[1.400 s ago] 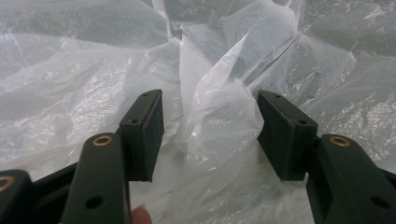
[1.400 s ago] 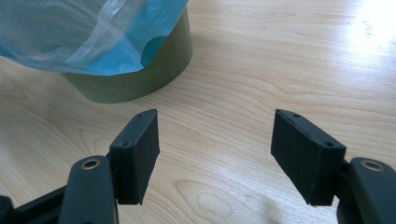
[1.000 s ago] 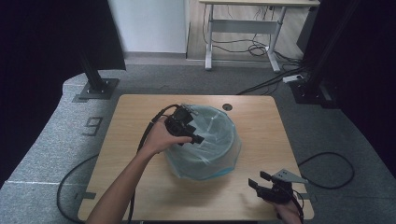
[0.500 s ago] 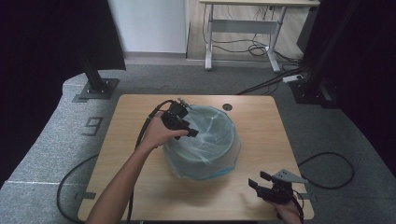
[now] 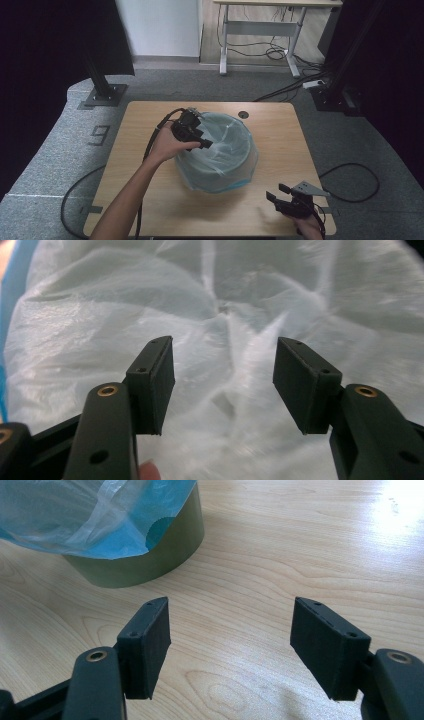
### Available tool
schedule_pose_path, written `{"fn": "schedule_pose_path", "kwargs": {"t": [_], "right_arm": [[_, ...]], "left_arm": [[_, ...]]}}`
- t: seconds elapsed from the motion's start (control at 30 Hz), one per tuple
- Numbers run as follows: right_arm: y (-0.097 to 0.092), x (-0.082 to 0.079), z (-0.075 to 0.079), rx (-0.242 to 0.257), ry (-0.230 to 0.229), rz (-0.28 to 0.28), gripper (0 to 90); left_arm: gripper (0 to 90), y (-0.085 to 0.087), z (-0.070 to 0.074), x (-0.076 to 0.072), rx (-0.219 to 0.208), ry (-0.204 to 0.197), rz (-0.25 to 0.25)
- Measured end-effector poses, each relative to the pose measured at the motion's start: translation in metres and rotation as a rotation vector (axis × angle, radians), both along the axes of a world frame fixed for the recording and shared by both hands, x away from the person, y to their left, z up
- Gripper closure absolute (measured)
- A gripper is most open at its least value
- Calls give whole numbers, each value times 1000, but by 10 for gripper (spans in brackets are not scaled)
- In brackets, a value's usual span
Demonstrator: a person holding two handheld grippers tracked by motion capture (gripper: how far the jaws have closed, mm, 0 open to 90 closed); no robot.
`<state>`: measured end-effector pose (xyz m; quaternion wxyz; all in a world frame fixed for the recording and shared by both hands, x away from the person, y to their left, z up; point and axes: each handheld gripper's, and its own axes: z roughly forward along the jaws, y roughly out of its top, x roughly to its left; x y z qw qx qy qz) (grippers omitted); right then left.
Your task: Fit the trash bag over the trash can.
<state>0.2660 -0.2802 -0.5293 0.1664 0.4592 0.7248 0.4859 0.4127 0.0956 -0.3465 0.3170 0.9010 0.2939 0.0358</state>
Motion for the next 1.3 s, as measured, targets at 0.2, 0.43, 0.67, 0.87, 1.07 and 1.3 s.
{"fn": "schedule_pose_path", "kwargs": {"t": [0.2, 0.43, 0.67, 0.87, 1.07, 1.3], "right_arm": [[1, 0, 0, -6, 1, 3, 314], [1, 0, 1, -7, -3, 7, 313], [0, 1, 0, -5, 1, 2, 313], [2, 1, -1, -9, 4, 4, 313], [3, 1, -1, -10, 6, 3, 313], [2, 1, -2, -11, 9, 0, 313]], "left_arm": [[401, 12, 7, -28, -74, -50, -21], [397, 33, 2, -56, -102, -106, -18], [399, 65, -8, -80, -171, -158, 4], [393, 91, -13, -97, -191, -193, 51], [390, 116, -29, -108, -165, -201, 104], [387, 146, -54, -117, -180, -176, 163]]}}
